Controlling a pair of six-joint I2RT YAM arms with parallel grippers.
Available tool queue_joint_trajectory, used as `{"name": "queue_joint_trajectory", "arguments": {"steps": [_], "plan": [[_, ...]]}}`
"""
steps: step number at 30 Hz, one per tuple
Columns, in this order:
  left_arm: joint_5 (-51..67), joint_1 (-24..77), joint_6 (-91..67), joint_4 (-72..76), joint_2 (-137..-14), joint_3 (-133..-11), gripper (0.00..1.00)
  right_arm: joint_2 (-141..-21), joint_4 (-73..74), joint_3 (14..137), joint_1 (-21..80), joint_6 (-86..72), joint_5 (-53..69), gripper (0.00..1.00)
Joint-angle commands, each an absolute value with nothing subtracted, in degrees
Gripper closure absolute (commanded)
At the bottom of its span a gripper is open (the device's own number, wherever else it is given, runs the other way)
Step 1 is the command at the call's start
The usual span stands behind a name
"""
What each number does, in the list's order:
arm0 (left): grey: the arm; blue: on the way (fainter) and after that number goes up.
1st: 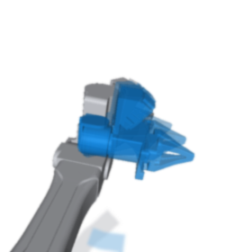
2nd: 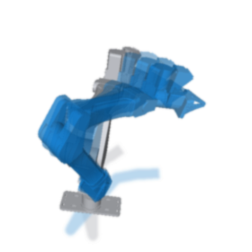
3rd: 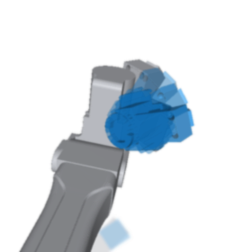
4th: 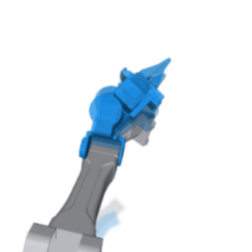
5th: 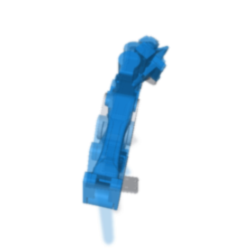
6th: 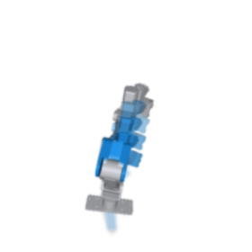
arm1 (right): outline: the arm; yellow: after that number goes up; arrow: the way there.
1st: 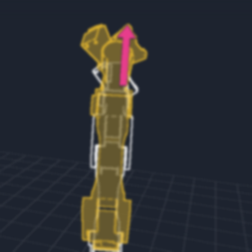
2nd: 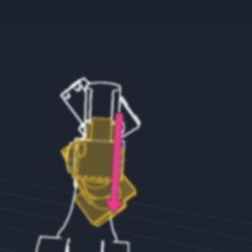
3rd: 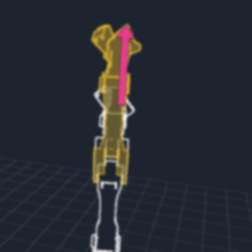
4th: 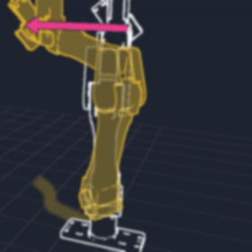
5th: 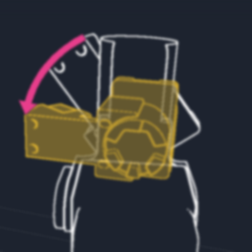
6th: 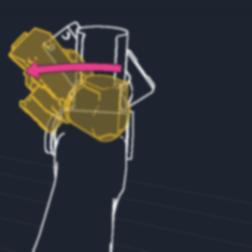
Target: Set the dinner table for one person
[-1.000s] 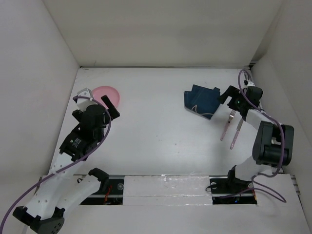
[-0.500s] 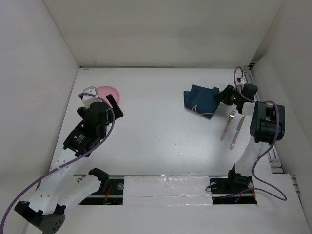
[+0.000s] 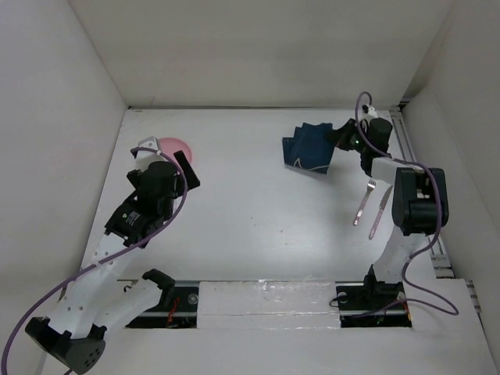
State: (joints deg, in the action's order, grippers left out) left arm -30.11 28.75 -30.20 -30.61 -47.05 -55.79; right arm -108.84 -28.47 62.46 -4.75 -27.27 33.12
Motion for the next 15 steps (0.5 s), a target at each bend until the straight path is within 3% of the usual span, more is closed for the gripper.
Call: {"name": "queue_joint_trajectory", "arguments": {"steps": [1,7,11,12,15], "plan": [[-30.5,28.5,-29.4,-28.9,-47.2,-55.3,0.00,-102.0,-36.3,67.7,1.5,-26.5,25.5,1.00],[-30.5,28.5,-29.4,-28.9,-47.2,-55.3,0.00,-94.0,-38.3,62.2,14.1,-16.0,20.7,0.96],[-30.5,28.5,-29.4,-28.9,-47.2,-55.3,0.00,-89.6,-39.9,54.3,22.0,-7.9,17.8,0.46],[-30.5,28.5,-29.4,-28.9,-47.7,-55.3,0.00,-88.8,-39.9,52.8,23.4,-7.0,17.8,0.38],[-29.9,28.5,-29.4,-28.9,-47.7,-55.3,0.00,-84.7,-44.4,44.1,26.7,-6.2,24.0,0.29]]}}
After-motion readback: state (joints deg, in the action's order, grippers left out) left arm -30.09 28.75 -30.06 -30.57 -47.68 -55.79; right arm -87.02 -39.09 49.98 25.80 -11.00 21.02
